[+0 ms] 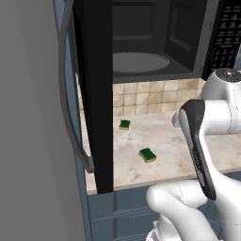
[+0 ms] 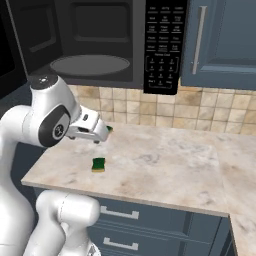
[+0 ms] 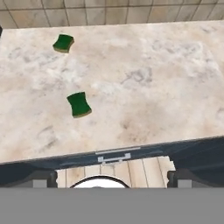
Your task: Place the sponge inside the microwave to prepare for sanitizing.
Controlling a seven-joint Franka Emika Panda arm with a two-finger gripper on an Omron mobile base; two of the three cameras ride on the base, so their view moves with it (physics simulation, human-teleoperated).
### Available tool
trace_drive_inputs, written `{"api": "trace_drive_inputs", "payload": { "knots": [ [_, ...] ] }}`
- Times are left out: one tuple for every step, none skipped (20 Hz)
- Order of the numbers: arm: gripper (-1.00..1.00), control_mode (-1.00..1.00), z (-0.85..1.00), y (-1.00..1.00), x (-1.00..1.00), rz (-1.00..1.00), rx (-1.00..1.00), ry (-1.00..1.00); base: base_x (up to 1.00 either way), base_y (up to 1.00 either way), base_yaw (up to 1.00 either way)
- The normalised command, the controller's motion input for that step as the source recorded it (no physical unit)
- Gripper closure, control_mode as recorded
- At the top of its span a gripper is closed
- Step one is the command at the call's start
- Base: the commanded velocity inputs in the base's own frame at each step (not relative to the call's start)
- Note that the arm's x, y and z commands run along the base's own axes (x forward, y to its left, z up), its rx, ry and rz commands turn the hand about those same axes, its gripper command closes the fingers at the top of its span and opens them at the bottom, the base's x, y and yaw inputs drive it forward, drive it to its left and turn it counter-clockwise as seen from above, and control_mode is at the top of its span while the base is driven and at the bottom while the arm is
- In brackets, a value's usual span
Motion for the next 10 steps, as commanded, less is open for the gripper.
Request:
{"api": "trace_drive_inputs", "payload": {
  "knots": [
    [-1.0,-1.0,-0.33,0.31,0.21,0.17,0.09,0.0,0.0,0.0,0.0],
    [-1.0,-1.0,-0.31,0.39,0.28,0.18,0.09,0.0,0.0,0.0,0.0],
    [-1.0,-1.0,-0.32,0.46,0.29,0.18,0.03,0.01,0.0,0.0,0.0],
    [-1.0,-1.0,-0.25,0.56,0.29,0.18,0.0,0.03,0.0,0.0,0.0],
    [-1.0,-1.0,-0.14,0.64,0.26,0.14,0.0,0.09,0.0,0.0,0.0],
    [-1.0,-1.0,-0.11,0.68,0.24,0.12,-0.03,0.16,0.0,0.0,0.0],
    [-1.0,-1.0,-0.09,0.65,0.24,0.12,-0.07,0.17,0.0,0.0,0.0],
    [-1.0,-1.0,-0.16,0.66,0.3,0.13,-0.13,0.18,0.0,0.0,0.0],
    [-1.0,-1.0,-0.14,0.62,0.29,0.15,-0.15,0.19,0.0,0.0,0.0],
    [-1.0,-1.0,-0.21,0.64,0.31,0.15,-0.17,0.17,0.0,0.0,0.0]
  ]
}}
